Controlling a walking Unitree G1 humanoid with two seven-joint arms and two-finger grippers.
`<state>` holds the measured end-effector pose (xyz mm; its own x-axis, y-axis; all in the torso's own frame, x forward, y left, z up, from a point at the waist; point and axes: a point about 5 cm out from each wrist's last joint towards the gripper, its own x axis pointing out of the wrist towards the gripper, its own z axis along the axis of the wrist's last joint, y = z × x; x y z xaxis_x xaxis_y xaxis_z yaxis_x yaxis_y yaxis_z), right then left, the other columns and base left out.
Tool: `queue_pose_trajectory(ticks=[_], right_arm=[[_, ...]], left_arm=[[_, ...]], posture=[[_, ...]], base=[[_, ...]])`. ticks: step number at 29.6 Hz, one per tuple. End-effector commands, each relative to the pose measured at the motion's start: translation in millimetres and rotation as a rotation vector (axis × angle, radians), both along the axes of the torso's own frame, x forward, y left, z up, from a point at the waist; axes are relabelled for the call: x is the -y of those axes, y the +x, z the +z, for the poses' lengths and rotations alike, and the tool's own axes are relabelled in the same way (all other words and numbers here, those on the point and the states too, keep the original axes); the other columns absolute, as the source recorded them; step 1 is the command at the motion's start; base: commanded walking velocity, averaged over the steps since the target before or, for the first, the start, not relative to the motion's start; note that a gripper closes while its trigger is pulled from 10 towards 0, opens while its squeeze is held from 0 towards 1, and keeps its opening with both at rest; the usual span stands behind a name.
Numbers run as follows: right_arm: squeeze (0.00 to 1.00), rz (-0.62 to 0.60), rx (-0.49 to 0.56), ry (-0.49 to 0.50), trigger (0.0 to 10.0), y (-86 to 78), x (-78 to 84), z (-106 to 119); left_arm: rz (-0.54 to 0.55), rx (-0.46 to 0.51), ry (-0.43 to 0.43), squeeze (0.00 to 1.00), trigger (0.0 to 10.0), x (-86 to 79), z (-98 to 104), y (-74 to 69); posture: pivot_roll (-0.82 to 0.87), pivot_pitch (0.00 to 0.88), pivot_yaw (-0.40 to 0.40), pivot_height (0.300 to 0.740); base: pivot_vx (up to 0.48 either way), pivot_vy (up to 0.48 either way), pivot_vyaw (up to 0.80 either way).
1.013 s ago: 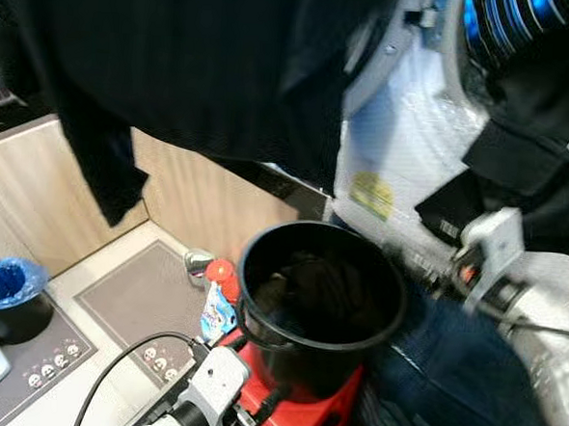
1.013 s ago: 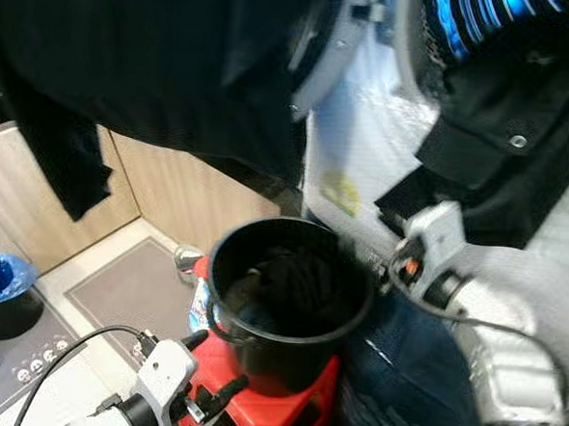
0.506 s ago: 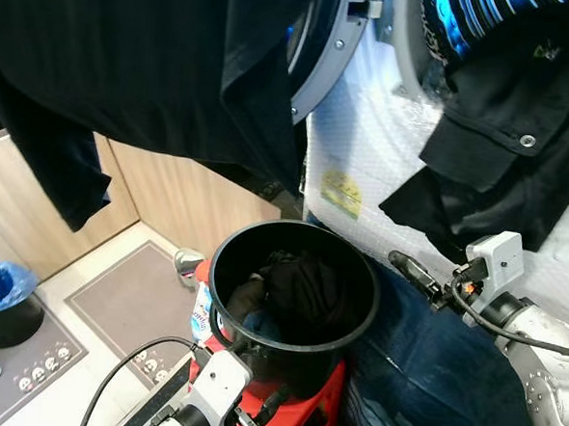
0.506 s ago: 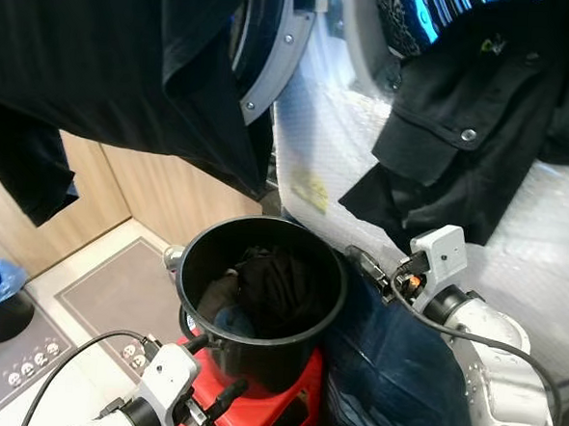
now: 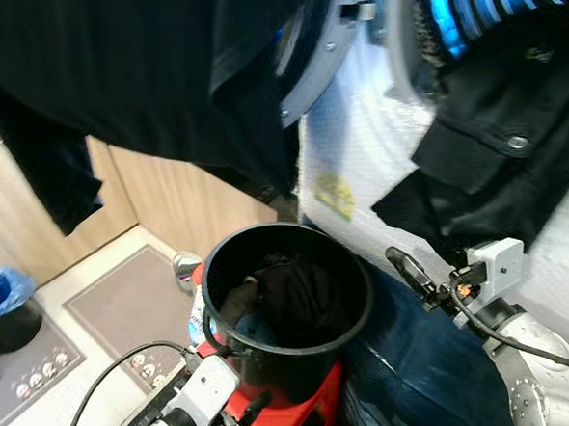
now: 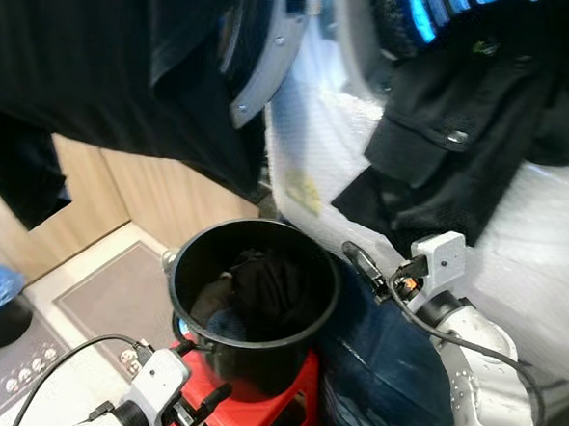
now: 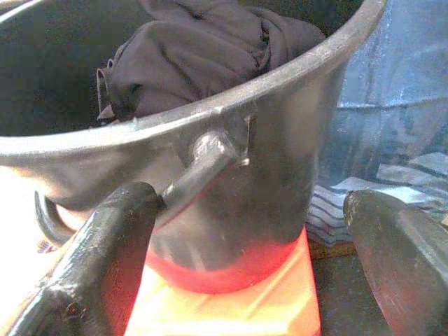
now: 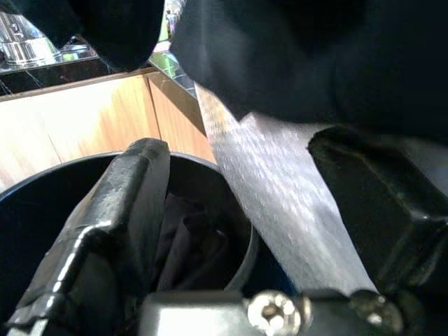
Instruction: Clothes washing
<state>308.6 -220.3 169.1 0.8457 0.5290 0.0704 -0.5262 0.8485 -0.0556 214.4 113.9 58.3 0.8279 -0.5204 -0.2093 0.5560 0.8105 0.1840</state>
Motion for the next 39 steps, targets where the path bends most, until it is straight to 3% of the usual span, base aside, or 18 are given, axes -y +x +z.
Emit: queue_pose_trajectory(ticks=[1,10,14,18,39], right_arm=[[0.00,-0.019,0.009,0.010,10.0,0.9,3.1,3],[0.00,-0.018,0.005,0.046,10.0,-3.7,2.0,-4],[0.00,0.009,0.003,0.051,10.0,-12.1,-0.9,-14],[0.00,0.131,-0.061,0.042,10.0,-34.3,-9.5,-34],[0.00,0.138,-0.057,0.042,10.0,-36.5,-9.4,-34]], left_arm=[[-0.015,-0.003,0.020,0.00,10.0,0.6,-2,-3.5],[-0.026,-0.023,0.042,0.00,10.0,-0.2,-7,-1.3],[-0.048,-0.033,0.060,0.00,10.0,1.0,-11,-1.4],[-0.111,-0.050,0.097,0.00,10.0,2.9,-17,-3.5],[-0.117,-0.046,0.097,0.00,10.0,3.0,-18,-2.8]], posture=[[-0.08,0.142,0.020,0.740],[-0.08,0.141,0.027,0.740],[-0.08,0.139,0.031,0.740],[-0.09,0.133,0.041,0.740],[-0.09,0.133,0.041,0.740]], base=[[0.000,0.000,0.00],[0.000,0.000,0.00],[0.000,0.000,0.00],[0.000,0.000,0.00],[0.000,0.000,0.00]])
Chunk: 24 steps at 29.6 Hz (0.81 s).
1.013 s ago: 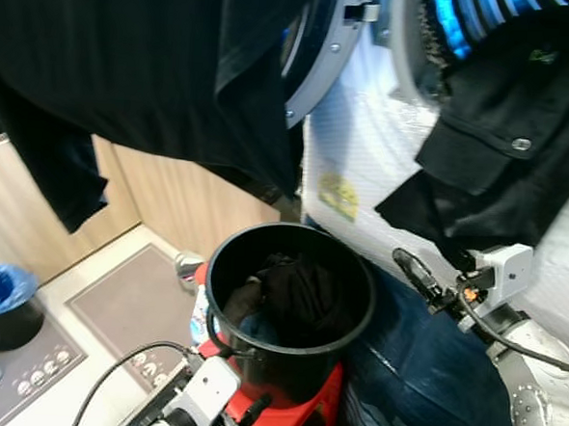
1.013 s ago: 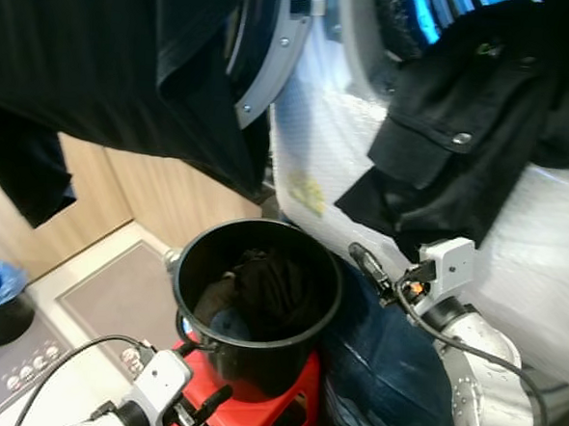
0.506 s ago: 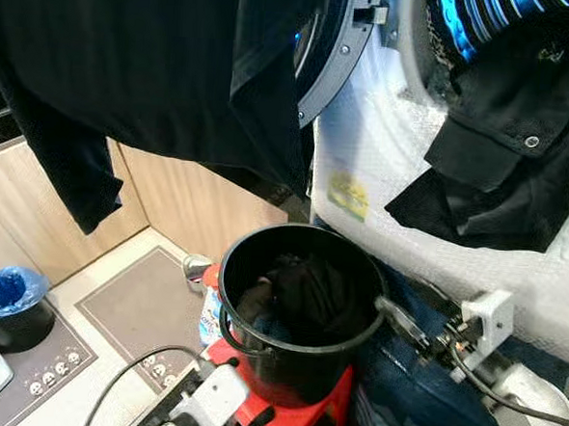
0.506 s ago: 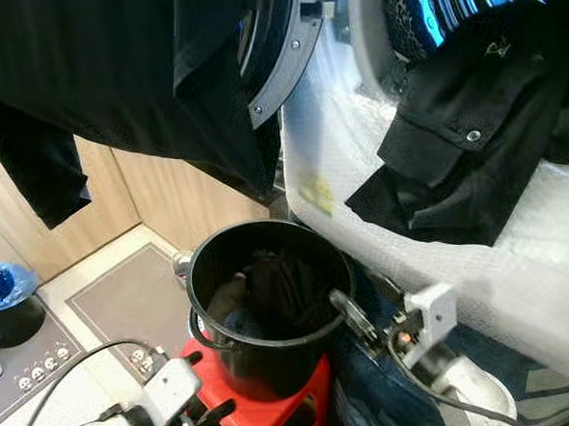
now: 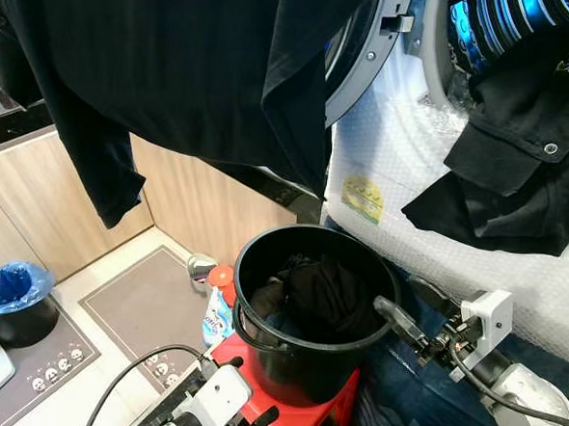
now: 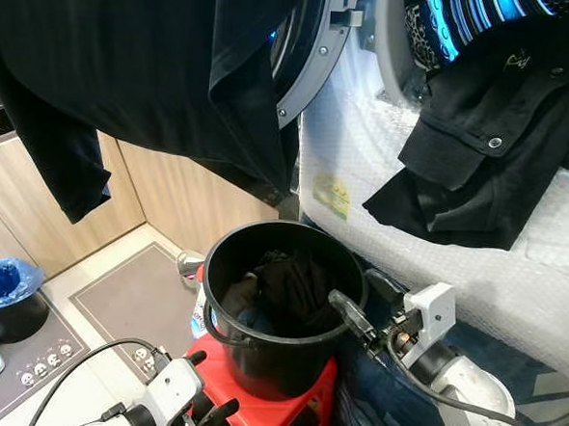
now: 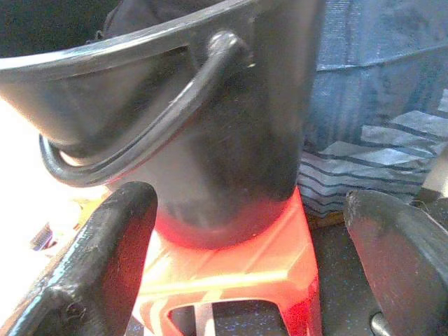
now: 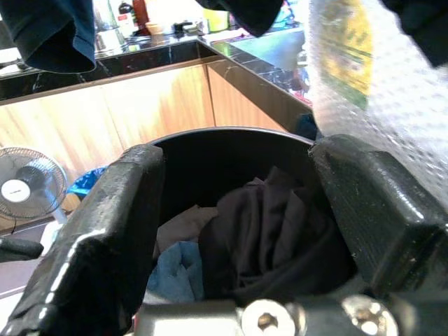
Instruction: Clothes washing
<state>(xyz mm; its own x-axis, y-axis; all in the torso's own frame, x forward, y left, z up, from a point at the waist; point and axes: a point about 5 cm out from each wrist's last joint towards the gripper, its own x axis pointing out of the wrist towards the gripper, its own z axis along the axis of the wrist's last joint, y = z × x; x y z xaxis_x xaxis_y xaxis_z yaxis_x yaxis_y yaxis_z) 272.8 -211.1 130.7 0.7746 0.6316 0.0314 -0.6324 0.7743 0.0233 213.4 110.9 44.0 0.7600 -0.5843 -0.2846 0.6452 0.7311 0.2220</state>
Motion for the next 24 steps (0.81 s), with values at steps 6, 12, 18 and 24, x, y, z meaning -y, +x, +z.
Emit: queue_pose_trajectory(ticks=[6,12,18,24], right_arm=[[0.00,0.009,0.020,0.002,10.0,-0.8,-0.3,4.5],[0.00,0.009,0.020,0.002,10.0,-0.8,-0.3,4.5],[0.00,0.009,0.020,0.002,10.0,-0.8,-0.3,4.5],[0.00,0.009,0.020,0.003,10.0,-0.8,-0.3,4.5]], left_arm=[[-0.012,-0.006,0.017,0.00,10.0,0.0,-3.5,-1.8],[-0.012,-0.006,0.017,0.00,10.0,-0.1,-3.5,-1.8],[-0.013,-0.005,0.017,0.00,10.0,-0.1,-3.6,-1.8],[-0.013,-0.005,0.017,0.00,10.0,-0.1,-3.6,-1.8]], posture=[[-0.09,0.133,0.041,0.740],[-0.09,0.133,0.041,0.740],[-0.09,0.133,0.041,0.740],[-0.09,0.133,0.041,0.740]], base=[[0.000,0.000,0.00],[0.000,0.000,0.00],[0.000,0.000,0.00],[0.000,0.000,0.00]])
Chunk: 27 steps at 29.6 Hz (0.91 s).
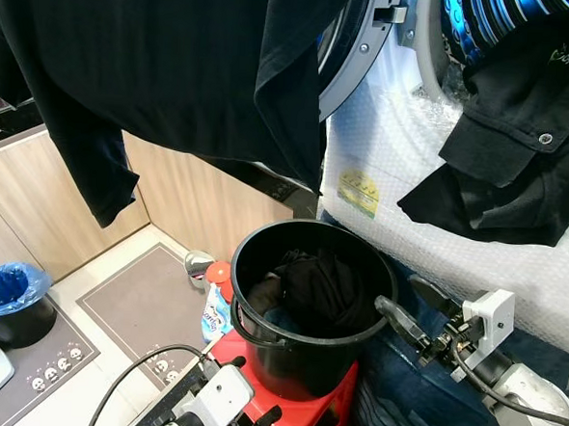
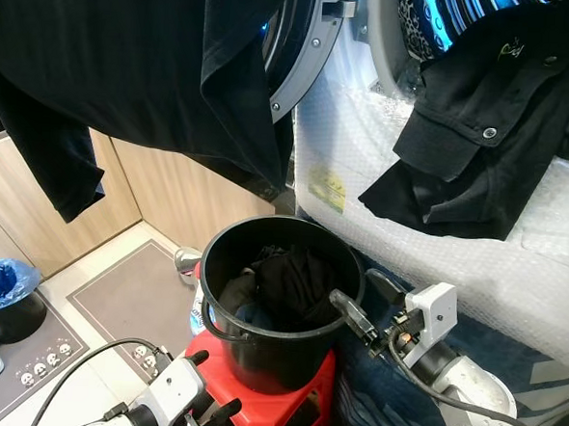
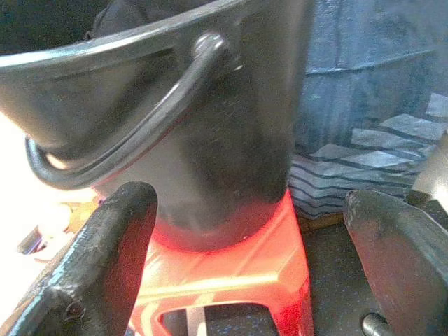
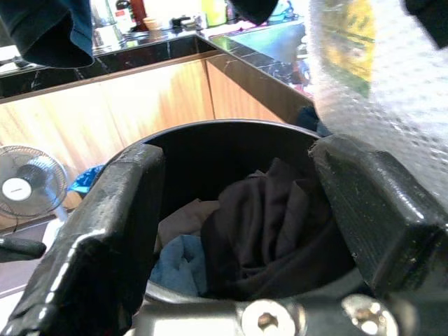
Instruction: Clothes washing
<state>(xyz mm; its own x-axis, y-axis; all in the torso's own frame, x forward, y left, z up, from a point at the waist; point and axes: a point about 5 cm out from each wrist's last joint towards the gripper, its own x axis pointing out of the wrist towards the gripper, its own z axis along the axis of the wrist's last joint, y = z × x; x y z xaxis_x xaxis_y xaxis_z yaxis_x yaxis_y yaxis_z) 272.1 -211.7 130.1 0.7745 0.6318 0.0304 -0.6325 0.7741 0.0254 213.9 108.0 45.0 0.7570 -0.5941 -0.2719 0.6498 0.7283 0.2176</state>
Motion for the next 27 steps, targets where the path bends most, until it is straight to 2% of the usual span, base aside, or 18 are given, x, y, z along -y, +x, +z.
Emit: queue_pose_trajectory(ticks=[1,6,9,16,17,18,19,21,27], right_arm=[[0.00,0.009,0.022,0.002,10.0,-0.1,-0.9,5],[0.00,0.009,0.022,0.002,10.0,-0.2,-0.9,5],[0.00,0.209,-0.265,-0.088,10.0,-41.4,6.9,-49],[0.00,0.209,-0.265,-0.088,10.0,-41.4,6.9,-49],[0.00,0.261,-0.330,-0.146,10.0,-54.7,7.0,-68],[0.00,0.175,-0.412,-0.141,10.0,-63.8,13.9,-96],[0.00,0.175,-0.412,-0.141,10.0,-63.8,13.9,-96],[0.00,-0.020,-0.555,-0.121,10.0,-81.7,24.5,-139],[0.00,-0.178,-0.616,-0.160,10.0,-81.9,33.7,-153]], left_arm=[[-0.004,-0.012,0.029,0.00,10.0,-3.0,-5,-2.3],[-0.004,-0.012,0.029,0.00,10.0,-3.0,-5,-2.2],[-0.157,-0.187,0.127,0.00,10.0,-2.3,-35,-12.3],[-0.157,-0.187,0.127,0.00,10.0,-2.3,-35,-12.3],[-0.140,-0.259,0.133,0.00,10.0,-1.5,-51,-21.8],[-0.145,-0.317,0.172,0.00,10.0,-5.8,-66,-24.6],[-0.145,-0.317,0.172,0.00,10.0,-5.8,-66,-24.6],[-0.146,-0.413,0.227,0.00,10.0,-15.1,-88,-27.2],[-0.087,-0.473,0.223,0.00,10.0,-19.3,-98,-28.0]], posture=[[-0.09,0.133,0.041,0.740],[-0.09,0.133,0.041,0.740],[-0.10,0.125,0.060,0.740],[-0.10,0.125,0.060,0.740],[-0.09,0.120,0.075,0.740],[-0.11,0.094,0.094,0.740],[-0.11,0.094,0.094,0.740],[-0.11,0.089,0.096,0.740],[-0.11,0.083,0.094,0.740]], base=[[0.000,0.000,0.00],[0.000,0.000,0.00],[0.000,0.000,0.00],[0.000,0.000,0.00],[0.000,0.000,0.00],[0.000,0.000,0.00],[0.000,0.000,0.00],[0.000,0.000,0.00],[0.000,0.000,0.00]])
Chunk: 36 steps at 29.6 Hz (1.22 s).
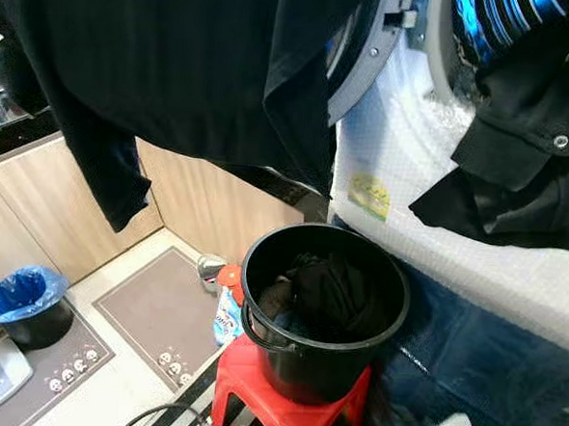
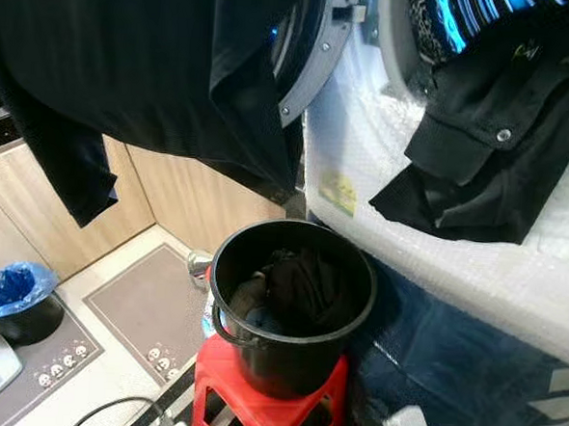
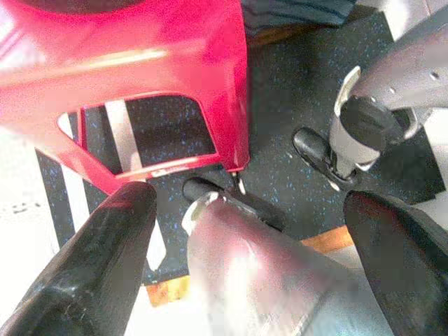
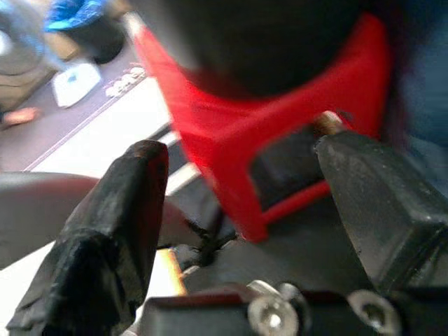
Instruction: Clothes washing
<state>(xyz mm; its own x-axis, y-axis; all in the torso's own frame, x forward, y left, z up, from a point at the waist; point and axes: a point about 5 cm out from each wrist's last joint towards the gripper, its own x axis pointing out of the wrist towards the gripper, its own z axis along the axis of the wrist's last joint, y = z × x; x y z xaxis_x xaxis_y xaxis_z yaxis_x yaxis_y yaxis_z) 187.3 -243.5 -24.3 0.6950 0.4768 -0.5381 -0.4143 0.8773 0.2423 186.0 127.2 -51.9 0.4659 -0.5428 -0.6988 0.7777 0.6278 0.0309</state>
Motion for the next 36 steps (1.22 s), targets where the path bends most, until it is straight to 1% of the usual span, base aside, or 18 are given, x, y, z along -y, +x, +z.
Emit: queue_pose_trajectory(ticks=[1,2,4,5,8,10,11,13,14,17,18,23,25,29,30,32,35,36], right_arm=[[0.00,-0.082,-0.009,-0.063,10.0,1.0,5.4,-6],[0.00,-0.082,-0.009,-0.063,10.0,1.0,5.4,-6],[0.00,-0.156,-0.027,-0.113,10.0,-0.1,8.2,-14],[0.00,-0.156,-0.027,-0.113,10.0,-0.1,8.2,-14],[0.00,-0.263,-0.027,-0.140,10.0,2.1,7.0,-21],[0.00,-0.311,-0.032,-0.156,10.0,2.1,6.6,-24],[0.00,-0.311,-0.032,-0.156,10.0,2.1,6.6,-24],[0.00,-0.415,-0.073,-0.202,10.0,-4.0,1.7,-34],[0.00,-0.431,-0.082,-0.205,10.0,-5.6,0.1,-37],[0.00,-0.446,-0.103,-0.222,10.0,-8.8,-3.4,-40],[0.00,-0.458,-0.122,-0.230,10.0,-13.0,-9.4,-45],[0.00,-0.481,-0.148,-0.241,10.0,-16.8,-17.3,-50],[0.00,-0.487,-0.147,-0.250,10.0,-16.4,-20.5,-51],[0.00,-0.497,-0.153,-0.268,10.0,-17.8,-24.8,-53],[0.00,-0.496,-0.166,-0.283,10.0,-19.5,-27.7,-55],[0.00,-0.492,-0.170,-0.285,10.0,-20.1,-29.3,-56],[0.00,-0.516,-0.199,-0.292,10.0,-24.4,-31.9,-59],[0.00,-0.515,-0.201,-0.298,10.0,-25.2,-32.2,-60]], left_arm=[[0.029,-0.019,0.014,0.00,10.0,-1.9,-6,-1.4],[0.029,-0.019,0.014,0.00,10.0,-1.9,-6,-1.4],[0.066,-0.042,0.040,0.00,10.0,-5.4,-12,-2.6],[0.066,-0.042,0.040,0.00,10.0,-5.4,-12,-2.6],[0.156,-0.065,0.040,0.00,10.0,-9.5,-18,0.9],[0.189,-0.061,0.048,0.00,10.0,-10.9,-19,3.1],[0.189,-0.061,0.048,0.00,10.0,-10.9,-19,3.1],[0.282,-0.045,0.055,0.00,10.0,-12.7,-19,9.1],[0.301,-0.047,0.060,0.00,10.0,-13.1,-20,10.0],[0.330,-0.044,0.073,0.00,10.0,-13.6,-20,11.9],[0.361,-0.029,0.097,0.00,10.0,-14.4,-20,14.6],[0.416,-0.003,0.107,0.00,10.0,-15.6,-19,18.8],[0.456,-0.023,0.095,0.00,10.0,-16.5,-20,18.5],[0.492,-0.048,0.108,0.00,10.0,-18.8,-23,15.4],[0.517,-0.079,0.107,0.00,10.0,-20.0,-26,10.4],[0.530,-0.095,0.104,0.00,10.0,-20.6,-28,8.0],[0.526,-0.121,0.131,0.00,10.0,-20.6,-31,1.7],[0.530,-0.132,0.123,0.00,10.0,-19.7,-32,0.5]], posture=[[-0.11,0.081,0.091,0.740],[-0.11,0.081,0.091,0.740],[-0.11,0.077,0.091,0.740],[-0.11,0.077,0.091,0.740],[-0.12,0.064,0.092,0.740],[-0.12,0.061,0.091,0.740],[-0.12,0.061,0.091,0.740],[-0.12,0.046,0.088,0.740],[-0.12,0.040,0.085,0.740],[-0.12,0.033,0.084,0.740],[-0.12,0.029,0.082,0.740],[-0.12,0.024,0.083,0.740],[-0.12,0.017,0.083,0.740],[-0.12,0.012,0.084,0.740],[-0.12,0.005,0.082,0.740],[-0.12,0.005,0.082,0.740],[-0.12,0.000,0.078,0.740],[-0.12,0.000,0.078,0.740]], base=[[0.000,0.000,0.00],[0.000,0.000,0.00],[0.000,0.000,0.00],[0.000,0.000,0.00],[0.000,0.000,0.00],[0.000,0.000,0.00],[0.000,0.000,0.00],[0.000,0.000,0.00],[0.000,0.000,0.00],[0.000,0.000,0.00],[0.000,0.000,0.00],[0.000,0.000,0.00],[0.000,0.000,0.00],[0.000,0.000,0.00],[0.000,0.000,0.00],[0.000,0.000,0.00],[0.000,0.000,0.00],[0.000,0.000,0.00]])
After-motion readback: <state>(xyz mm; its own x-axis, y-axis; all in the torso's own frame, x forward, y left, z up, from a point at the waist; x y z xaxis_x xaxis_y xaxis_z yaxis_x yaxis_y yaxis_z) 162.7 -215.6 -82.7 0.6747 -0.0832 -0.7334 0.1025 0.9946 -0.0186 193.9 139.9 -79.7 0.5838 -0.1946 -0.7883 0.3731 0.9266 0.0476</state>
